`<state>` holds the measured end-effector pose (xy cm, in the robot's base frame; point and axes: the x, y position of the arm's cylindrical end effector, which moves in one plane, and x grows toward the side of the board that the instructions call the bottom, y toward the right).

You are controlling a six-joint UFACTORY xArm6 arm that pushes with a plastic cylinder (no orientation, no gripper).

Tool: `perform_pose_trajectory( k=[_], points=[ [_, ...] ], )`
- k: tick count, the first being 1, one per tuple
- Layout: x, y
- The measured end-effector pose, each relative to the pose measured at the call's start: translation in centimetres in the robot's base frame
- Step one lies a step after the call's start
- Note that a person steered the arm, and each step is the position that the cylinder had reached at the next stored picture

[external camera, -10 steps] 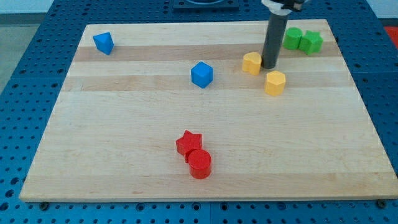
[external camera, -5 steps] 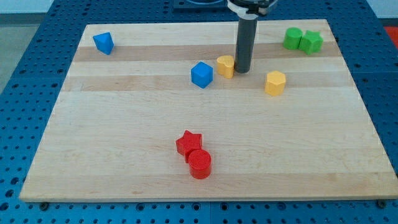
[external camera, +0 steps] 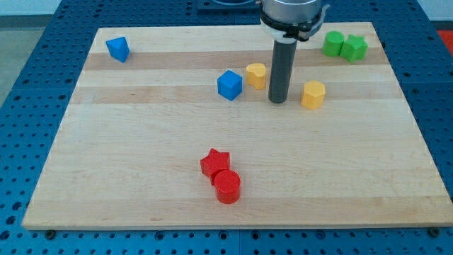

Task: Slide the yellow heart diagonally to the top left of the yellow hexagon

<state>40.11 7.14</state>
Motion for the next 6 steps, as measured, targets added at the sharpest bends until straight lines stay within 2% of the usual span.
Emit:
perform_pose_trajectory(
  k=[3,4,5,6],
  points=[
    [-0.3,-2.1],
    [-4.8,-2.1],
    [-7.0,-2.2],
    [-7.0,-2.2]
  ],
)
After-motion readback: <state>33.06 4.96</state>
